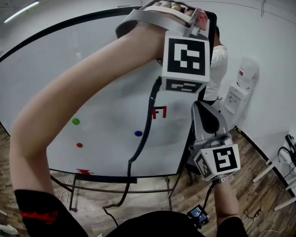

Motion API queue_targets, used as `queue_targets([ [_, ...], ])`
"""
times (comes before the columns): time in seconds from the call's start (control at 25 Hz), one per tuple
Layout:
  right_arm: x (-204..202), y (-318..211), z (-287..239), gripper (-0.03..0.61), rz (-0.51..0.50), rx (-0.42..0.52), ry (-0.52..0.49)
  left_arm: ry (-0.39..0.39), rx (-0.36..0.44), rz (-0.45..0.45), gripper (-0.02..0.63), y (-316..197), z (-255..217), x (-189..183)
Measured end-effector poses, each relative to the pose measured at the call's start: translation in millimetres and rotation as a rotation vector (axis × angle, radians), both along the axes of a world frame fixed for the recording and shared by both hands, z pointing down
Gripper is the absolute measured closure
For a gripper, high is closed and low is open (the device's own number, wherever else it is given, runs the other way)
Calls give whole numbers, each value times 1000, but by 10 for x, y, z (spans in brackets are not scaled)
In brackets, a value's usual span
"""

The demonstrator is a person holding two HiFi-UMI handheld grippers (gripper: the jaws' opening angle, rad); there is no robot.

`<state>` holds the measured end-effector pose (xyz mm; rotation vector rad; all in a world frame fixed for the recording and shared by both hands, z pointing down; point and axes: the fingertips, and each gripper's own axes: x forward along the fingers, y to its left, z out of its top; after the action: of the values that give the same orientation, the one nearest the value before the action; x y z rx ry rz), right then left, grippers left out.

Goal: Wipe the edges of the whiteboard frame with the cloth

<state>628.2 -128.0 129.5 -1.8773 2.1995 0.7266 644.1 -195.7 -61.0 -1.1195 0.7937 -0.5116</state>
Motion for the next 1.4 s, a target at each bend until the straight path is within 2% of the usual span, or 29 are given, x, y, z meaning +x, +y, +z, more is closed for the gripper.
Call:
queue_targets([
  [0.6, -207, -10, -306, 577, 39, 73, 9, -19, 26, 4, 566, -72, 14, -270],
  [0.92, -430, -66, -352, 577, 50, 98, 18, -17, 32, -5, 566, -162, 25, -593],
  [1.4, -600, -69, -346, 577, 49, 93, 9, -24, 35, -5, 566, -193, 15, -819],
])
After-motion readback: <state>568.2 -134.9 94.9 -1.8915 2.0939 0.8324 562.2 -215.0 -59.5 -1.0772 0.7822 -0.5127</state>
